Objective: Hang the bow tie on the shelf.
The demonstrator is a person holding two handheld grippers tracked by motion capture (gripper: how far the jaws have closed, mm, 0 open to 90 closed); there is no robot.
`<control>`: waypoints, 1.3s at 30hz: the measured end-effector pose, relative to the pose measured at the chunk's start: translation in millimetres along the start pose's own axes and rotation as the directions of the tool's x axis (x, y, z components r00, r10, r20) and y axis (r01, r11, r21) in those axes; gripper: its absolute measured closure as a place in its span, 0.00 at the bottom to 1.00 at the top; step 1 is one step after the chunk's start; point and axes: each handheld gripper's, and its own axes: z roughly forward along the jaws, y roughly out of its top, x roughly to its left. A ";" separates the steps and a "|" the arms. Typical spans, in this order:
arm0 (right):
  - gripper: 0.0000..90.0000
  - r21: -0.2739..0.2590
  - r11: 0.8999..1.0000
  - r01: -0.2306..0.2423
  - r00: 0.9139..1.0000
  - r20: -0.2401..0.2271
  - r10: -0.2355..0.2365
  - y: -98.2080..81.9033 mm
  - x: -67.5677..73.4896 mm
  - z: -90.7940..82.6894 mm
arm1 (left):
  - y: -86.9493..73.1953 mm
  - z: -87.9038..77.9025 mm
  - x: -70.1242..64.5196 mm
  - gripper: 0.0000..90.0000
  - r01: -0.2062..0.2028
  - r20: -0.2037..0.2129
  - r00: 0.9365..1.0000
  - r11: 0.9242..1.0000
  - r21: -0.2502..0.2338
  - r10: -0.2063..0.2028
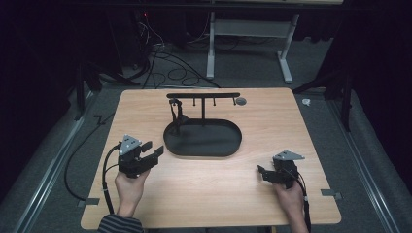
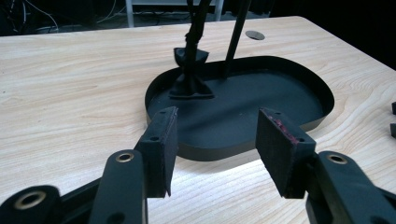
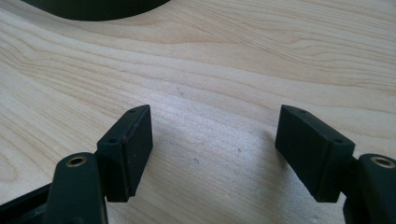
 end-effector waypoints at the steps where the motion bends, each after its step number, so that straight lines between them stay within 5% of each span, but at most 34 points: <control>1: 0.32 0.000 1.000 0.000 1.000 0.000 0.000 0.0 0.0 0.0 | -1.3 -0.3 0.1 0.55 0.000 0.001 1.000 1.000 0.000 0.000; 39: 0.32 0.002 1.000 0.000 1.000 0.001 0.000 -0.1 0.2 -0.2 | -28.5 7.3 3.8 0.53 0.043 0.018 0.999 0.998 0.047 -0.044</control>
